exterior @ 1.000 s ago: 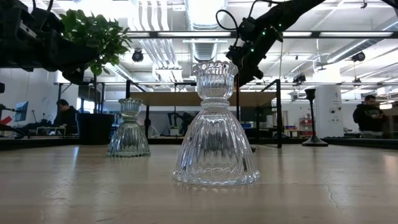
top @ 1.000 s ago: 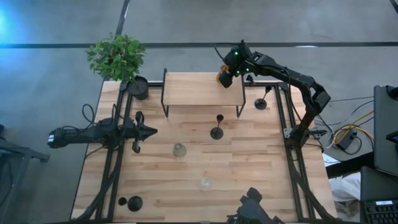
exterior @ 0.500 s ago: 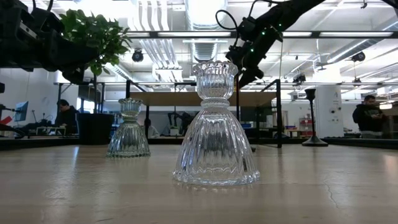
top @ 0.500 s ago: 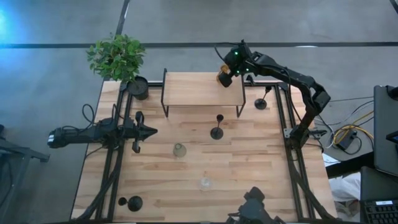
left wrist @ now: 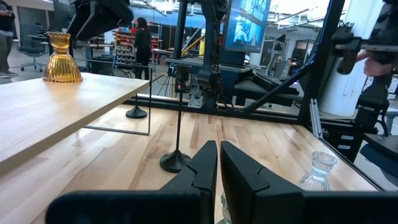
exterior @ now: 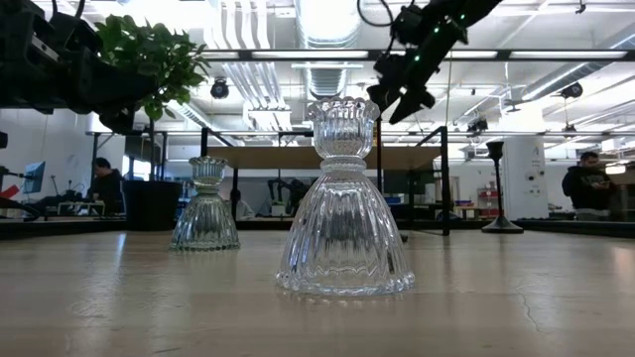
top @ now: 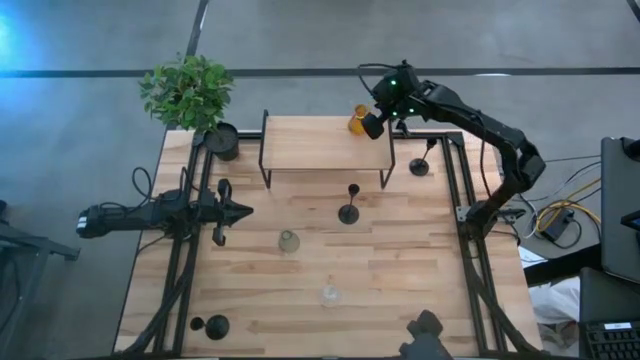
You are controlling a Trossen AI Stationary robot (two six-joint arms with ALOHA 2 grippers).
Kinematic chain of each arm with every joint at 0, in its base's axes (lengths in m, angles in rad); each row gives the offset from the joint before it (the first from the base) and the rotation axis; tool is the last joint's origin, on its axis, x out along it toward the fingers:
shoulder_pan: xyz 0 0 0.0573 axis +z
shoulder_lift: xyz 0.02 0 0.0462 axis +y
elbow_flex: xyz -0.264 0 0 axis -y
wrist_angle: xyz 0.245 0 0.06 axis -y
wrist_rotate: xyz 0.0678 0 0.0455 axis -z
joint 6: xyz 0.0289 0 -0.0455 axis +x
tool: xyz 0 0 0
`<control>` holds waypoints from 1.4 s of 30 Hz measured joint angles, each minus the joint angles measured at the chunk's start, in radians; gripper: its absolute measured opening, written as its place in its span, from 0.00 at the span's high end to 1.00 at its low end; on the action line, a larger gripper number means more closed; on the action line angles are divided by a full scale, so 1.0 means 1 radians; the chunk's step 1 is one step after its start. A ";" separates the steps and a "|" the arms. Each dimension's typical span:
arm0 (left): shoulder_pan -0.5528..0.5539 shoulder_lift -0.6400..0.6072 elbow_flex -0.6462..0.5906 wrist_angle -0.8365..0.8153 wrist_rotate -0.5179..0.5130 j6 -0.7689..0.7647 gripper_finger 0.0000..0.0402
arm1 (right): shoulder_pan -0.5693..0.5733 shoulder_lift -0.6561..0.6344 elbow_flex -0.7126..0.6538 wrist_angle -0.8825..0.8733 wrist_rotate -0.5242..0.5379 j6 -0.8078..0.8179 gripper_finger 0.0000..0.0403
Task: Pick & Place candle stick holders
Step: Put the transparent candle holder on the shelf
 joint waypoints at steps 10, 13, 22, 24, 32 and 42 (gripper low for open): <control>0.000 0.000 0.000 0.000 0.000 0.000 0.94 | 0.013 -0.180 0.000 -0.179 -0.004 0.027 0.18; 0.000 0.000 0.000 0.000 0.000 0.000 0.94 | 0.045 -0.252 0.000 -0.262 -0.013 0.048 0.18; 0.000 0.000 0.000 0.000 0.000 0.000 0.94 | 0.277 -0.482 0.000 -0.316 -0.010 0.212 0.18; 0.000 0.000 0.000 0.000 0.000 0.000 0.94 | 0.350 -0.516 0.000 -0.316 0.017 0.275 0.18; 0.000 0.000 0.000 0.000 0.000 0.000 0.94 | 0.701 -0.561 0.000 -0.316 0.220 0.464 0.18; 0.000 0.000 0.000 0.000 0.000 0.000 0.94 | 1.126 -0.431 -0.009 -0.317 0.542 0.644 0.19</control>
